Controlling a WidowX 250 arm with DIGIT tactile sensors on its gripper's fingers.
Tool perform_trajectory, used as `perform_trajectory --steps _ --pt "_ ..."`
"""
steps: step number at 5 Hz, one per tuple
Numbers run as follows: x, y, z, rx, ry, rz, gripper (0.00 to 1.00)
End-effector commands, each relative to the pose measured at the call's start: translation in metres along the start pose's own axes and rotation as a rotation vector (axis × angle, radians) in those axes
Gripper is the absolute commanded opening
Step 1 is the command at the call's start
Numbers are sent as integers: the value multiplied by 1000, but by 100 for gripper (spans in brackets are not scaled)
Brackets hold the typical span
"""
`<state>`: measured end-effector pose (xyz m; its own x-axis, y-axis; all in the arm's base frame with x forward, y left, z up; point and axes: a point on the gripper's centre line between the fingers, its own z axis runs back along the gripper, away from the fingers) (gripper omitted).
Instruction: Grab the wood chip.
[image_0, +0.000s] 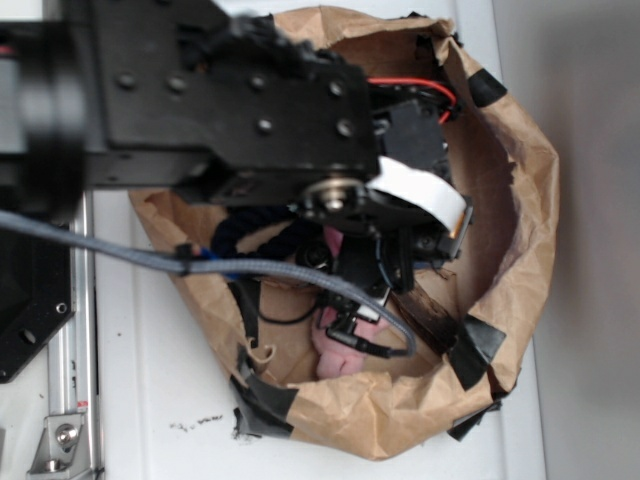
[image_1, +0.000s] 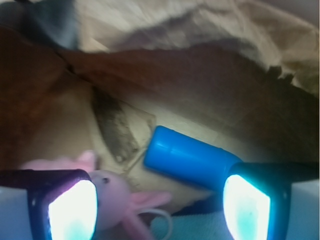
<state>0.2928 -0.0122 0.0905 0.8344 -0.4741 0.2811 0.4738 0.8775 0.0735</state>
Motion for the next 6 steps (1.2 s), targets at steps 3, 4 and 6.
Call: perform_trajectory --steps 3,4,6 --pt "34 -34 -43 -36 -32 -82 100" --pt "35 -38 -49 -37 -41 -112 100" --pt "17 -42 -9 -55 -86 -111 100"
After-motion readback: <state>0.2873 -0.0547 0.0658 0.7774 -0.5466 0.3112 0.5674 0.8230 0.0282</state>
